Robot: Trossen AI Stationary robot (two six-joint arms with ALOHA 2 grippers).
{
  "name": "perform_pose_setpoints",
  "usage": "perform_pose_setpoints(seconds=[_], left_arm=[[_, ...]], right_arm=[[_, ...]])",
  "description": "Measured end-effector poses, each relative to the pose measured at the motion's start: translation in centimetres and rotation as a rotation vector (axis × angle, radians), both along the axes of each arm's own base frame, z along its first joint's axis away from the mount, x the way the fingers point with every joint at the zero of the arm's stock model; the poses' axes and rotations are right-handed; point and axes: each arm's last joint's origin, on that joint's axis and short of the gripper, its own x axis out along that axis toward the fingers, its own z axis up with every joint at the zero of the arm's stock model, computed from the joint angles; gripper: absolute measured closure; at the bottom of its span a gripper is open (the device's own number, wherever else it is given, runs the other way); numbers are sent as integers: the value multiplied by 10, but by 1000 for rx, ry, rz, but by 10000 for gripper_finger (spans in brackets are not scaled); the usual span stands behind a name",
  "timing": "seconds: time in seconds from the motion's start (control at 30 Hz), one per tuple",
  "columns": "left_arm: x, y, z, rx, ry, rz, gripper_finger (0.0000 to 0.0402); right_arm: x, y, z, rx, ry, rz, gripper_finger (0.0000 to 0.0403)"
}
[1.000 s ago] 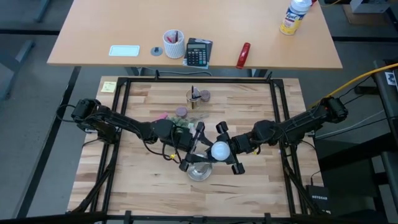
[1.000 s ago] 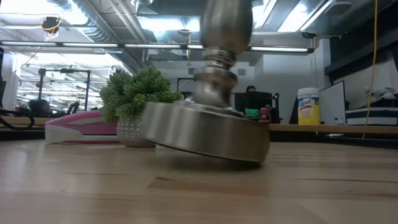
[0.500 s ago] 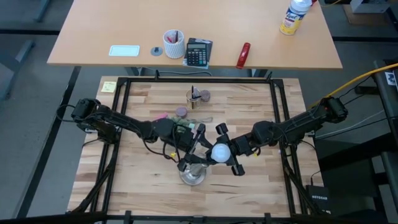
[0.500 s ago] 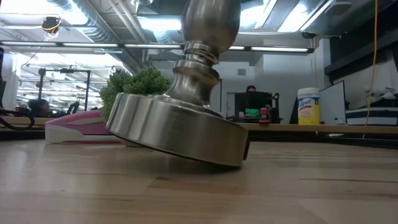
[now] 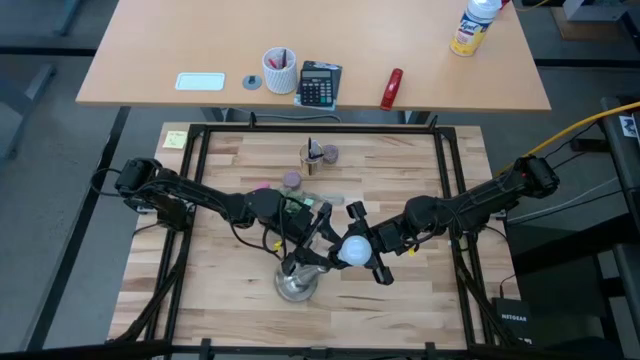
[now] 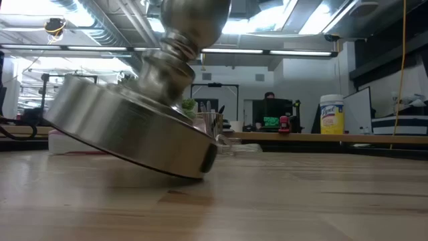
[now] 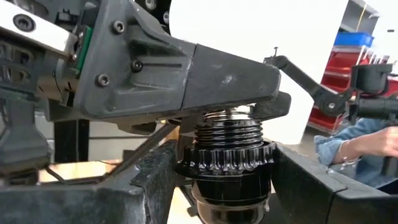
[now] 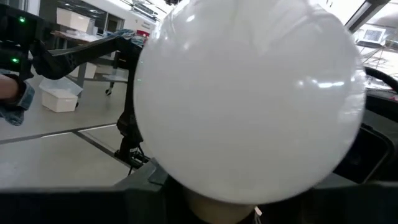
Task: Screw lightbulb
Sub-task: Remove the lightbulb from the lamp
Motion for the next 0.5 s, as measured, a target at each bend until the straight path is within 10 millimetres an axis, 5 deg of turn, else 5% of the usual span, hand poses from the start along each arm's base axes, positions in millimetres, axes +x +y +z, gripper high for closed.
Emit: perform_pose_setpoints(seconds=[0.5], left_arm=[[0,2,0,-22,14,-20,188]], right_arm=[[0,0,0,-8,-2,11,242]])
